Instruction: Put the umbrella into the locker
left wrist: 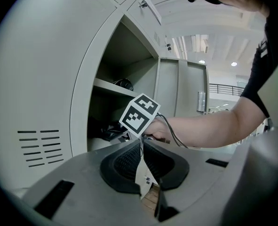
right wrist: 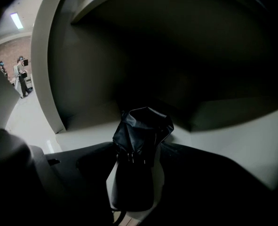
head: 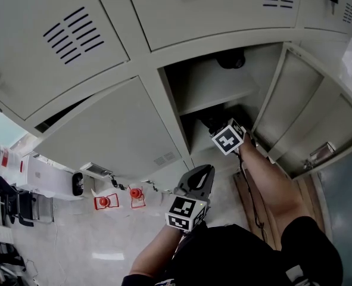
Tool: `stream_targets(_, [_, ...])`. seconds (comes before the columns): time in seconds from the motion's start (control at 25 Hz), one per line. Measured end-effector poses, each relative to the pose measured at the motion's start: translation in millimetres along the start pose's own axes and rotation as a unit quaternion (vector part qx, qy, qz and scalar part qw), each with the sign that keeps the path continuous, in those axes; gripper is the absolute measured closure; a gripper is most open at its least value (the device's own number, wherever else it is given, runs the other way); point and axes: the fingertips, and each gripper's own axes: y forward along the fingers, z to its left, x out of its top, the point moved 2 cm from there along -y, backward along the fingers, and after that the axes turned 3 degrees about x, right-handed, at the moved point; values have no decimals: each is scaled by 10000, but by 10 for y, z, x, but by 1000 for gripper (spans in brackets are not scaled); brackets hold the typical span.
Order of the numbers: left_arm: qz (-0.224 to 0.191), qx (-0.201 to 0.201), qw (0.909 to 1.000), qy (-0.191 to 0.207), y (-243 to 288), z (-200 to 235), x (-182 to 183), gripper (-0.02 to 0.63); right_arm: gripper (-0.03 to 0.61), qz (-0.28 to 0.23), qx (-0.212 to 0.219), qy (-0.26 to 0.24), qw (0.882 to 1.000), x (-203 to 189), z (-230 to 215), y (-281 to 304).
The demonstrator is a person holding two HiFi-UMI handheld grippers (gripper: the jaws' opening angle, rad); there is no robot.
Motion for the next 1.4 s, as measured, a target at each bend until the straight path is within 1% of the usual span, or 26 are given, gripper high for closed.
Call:
stream_targets(0.28, [-51,37,10000,53,-32,-135,30,584,247,-275,-136,-114,9995,12,71,-188])
stream_targets(0.84, [-200,342,9991,130,-219,-519,54,586,249,-904,6,-270,9955,16,258,-728])
stream_targets(0.88, [-216,372,9990,128,-235,-552,54,584,257,-953,15,-290,9950,4,276,-777])
stream_targets(0.92, [-232,400,9989,124,-252,-586,54,584,279,-995,33,-312,9945,-12,298,-823])
stream_targets(1.24, [-266,614,9978,-11,-414,-910,-51,584,298,-1073,287,-422,9929,-262,507,-1149])
stream_targets(1.4, [-244,704,9972,-62,-518,-1064,-114,584,331,-1164,383,-378,9918,-374,613,-1301])
